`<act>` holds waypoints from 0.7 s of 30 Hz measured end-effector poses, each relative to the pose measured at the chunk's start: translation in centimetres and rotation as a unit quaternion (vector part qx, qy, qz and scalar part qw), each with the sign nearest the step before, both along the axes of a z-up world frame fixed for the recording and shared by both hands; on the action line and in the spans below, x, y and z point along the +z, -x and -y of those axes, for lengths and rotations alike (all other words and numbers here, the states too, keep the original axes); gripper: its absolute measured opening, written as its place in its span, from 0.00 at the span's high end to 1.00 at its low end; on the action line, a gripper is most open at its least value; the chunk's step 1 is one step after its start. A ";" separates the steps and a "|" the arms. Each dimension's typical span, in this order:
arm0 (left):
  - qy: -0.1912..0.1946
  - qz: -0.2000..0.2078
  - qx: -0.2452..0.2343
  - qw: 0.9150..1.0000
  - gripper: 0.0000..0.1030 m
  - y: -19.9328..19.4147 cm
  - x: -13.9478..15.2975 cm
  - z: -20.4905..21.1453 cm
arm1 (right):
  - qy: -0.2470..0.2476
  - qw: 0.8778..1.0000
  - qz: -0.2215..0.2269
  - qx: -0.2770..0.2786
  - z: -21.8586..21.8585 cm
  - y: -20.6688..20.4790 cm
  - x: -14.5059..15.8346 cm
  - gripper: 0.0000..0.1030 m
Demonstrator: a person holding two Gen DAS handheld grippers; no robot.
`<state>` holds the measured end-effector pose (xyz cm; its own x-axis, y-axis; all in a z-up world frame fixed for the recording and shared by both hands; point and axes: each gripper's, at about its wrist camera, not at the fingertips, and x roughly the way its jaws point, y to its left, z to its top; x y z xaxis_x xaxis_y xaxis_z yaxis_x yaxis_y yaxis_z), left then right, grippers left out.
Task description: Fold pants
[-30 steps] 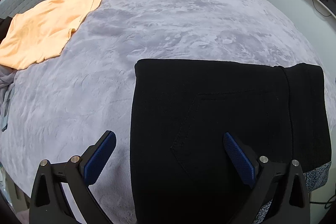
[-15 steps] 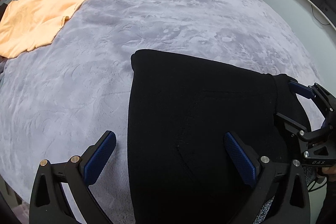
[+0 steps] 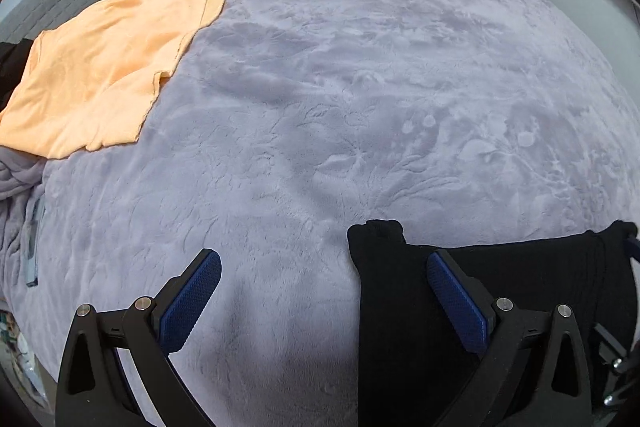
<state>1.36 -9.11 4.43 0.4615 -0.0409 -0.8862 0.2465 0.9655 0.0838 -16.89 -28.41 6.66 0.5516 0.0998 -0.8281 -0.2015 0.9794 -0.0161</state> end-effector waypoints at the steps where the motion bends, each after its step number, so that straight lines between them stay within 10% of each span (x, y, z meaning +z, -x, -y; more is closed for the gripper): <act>1: -0.008 0.006 0.002 1.000 0.00 0.3 -0.5 0.2 | 0.003 1.000 0.001 -0.001 -0.1 -0.1 0.0 0.08; 5: -0.017 0.027 -0.006 0.999 0.00 1.2 0.5 0.2 | 0.005 1.000 0.002 -0.001 -0.3 0.0 0.0 0.08; 9: 0.093 0.021 -0.007 0.995 0.00 3.5 4.1 -2.5 | 0.000 1.000 0.005 -0.005 -0.3 0.0 -0.1 0.08; 14: 0.010 0.015 -0.013 1.000 0.00 5.9 1.9 -2.4 | 0.000 1.000 0.008 -0.003 -0.3 -0.2 -0.3 0.07; 21: 0.065 -0.001 0.003 0.998 0.00 11.1 1.2 -5.7 | 0.010 1.000 0.007 0.000 -0.3 -0.5 -0.3 0.07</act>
<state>-9.73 -3.42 5.67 0.4612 -0.1526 -0.8741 0.2406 0.9697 -0.0423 -16.38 -28.09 6.37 0.5630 0.0830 -0.8223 -0.2016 0.9787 -0.0392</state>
